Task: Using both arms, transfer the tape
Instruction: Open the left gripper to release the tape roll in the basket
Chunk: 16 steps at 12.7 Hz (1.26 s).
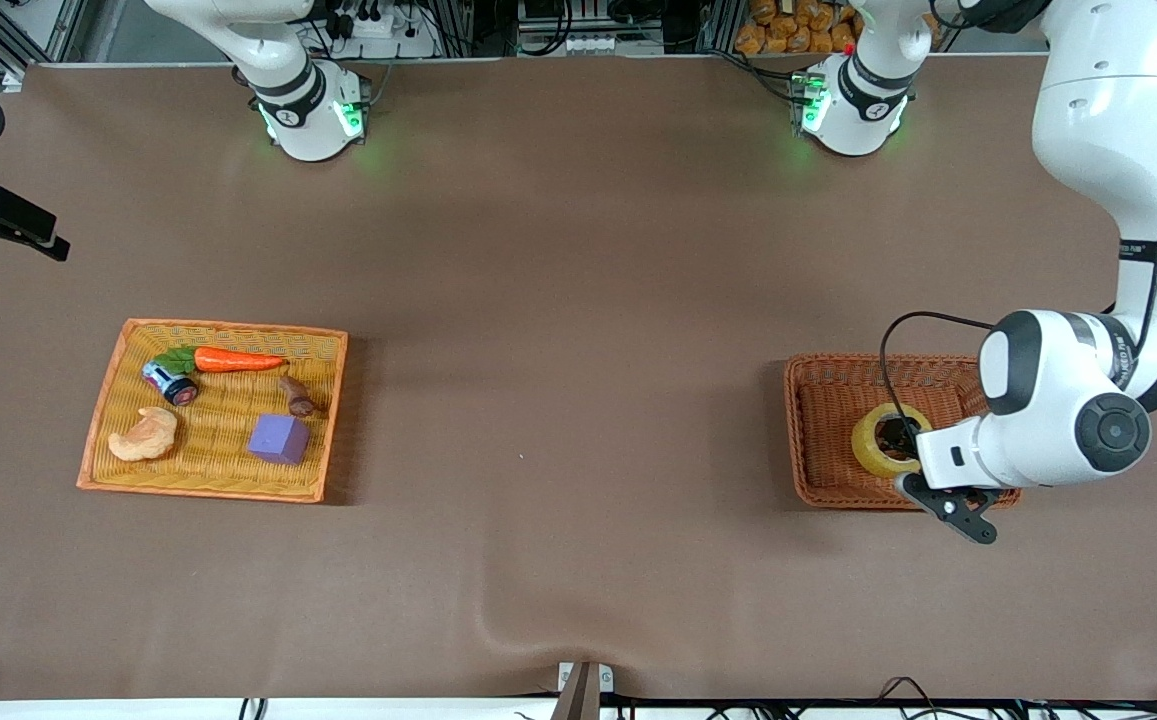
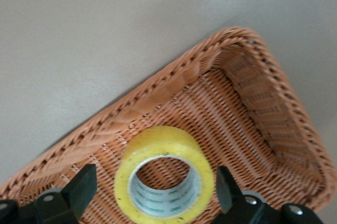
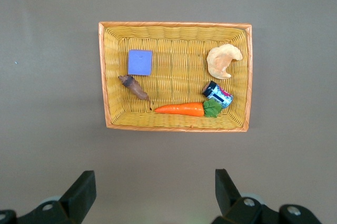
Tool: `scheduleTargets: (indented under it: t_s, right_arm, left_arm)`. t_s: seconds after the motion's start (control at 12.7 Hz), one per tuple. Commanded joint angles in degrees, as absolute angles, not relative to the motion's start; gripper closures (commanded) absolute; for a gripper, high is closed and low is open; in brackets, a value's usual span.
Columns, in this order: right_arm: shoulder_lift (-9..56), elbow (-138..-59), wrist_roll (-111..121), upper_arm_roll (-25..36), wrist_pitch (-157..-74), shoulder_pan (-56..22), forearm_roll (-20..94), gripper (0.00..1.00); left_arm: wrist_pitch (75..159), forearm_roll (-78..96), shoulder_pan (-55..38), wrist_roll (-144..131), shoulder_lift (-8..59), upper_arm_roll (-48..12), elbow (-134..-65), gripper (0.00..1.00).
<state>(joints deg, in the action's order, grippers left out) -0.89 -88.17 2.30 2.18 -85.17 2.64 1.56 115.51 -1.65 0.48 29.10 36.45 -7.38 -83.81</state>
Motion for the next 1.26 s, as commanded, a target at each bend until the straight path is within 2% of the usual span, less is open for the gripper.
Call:
scheduleTargets:
  t_s: [0.0,0.16,0.39,0.55,0.71,1.03,1.18]
  right_arm:
    - [-0.70,-87.89,1.23,1.93,-84.81,2.99,1.23,0.00]
    - [-0.44,-87.80,1.32,1.93,-84.81,3.08,1.23,0.00]
    - [-0.44,-87.89,1.23,1.85,-84.81,3.08,1.23,0.00]
    - [-0.44,-87.89,1.23,1.93,-84.81,3.08,1.23,0.00]
    - [-0.44,-87.89,1.23,1.93,-84.81,3.08,1.23,0.00]
    - [-0.44,-87.89,1.14,1.93,-84.81,3.08,1.14,0.00]
    - [-0.44,-87.89,1.14,1.93,-84.81,3.08,1.14,0.00]
  left_arm:
    - [115.14,-6.04,-3.23,18.26,26.92,-7.12,-92.61,0.00]
    - [116.18,-8.52,-4.40,10.91,22.43,-7.56,-98.15,0.00]
    - [125.73,-8.70,-3.87,10.72,10.94,-7.73,-113.49,0.00]
    - [126.65,-8.53,-0.99,11.16,5.04,-7.82,-119.60,0.00]
    - [118.96,-7.74,-0.35,10.55,2.30,-7.91,-116.92,0.00]
    - [93.22,-5.54,-1.40,2.59,3.60,-9.49,-96.98,0.00]
    - [89.05,-6.24,-2.11,0.88,3.69,-10.46,-93.53,0.00]
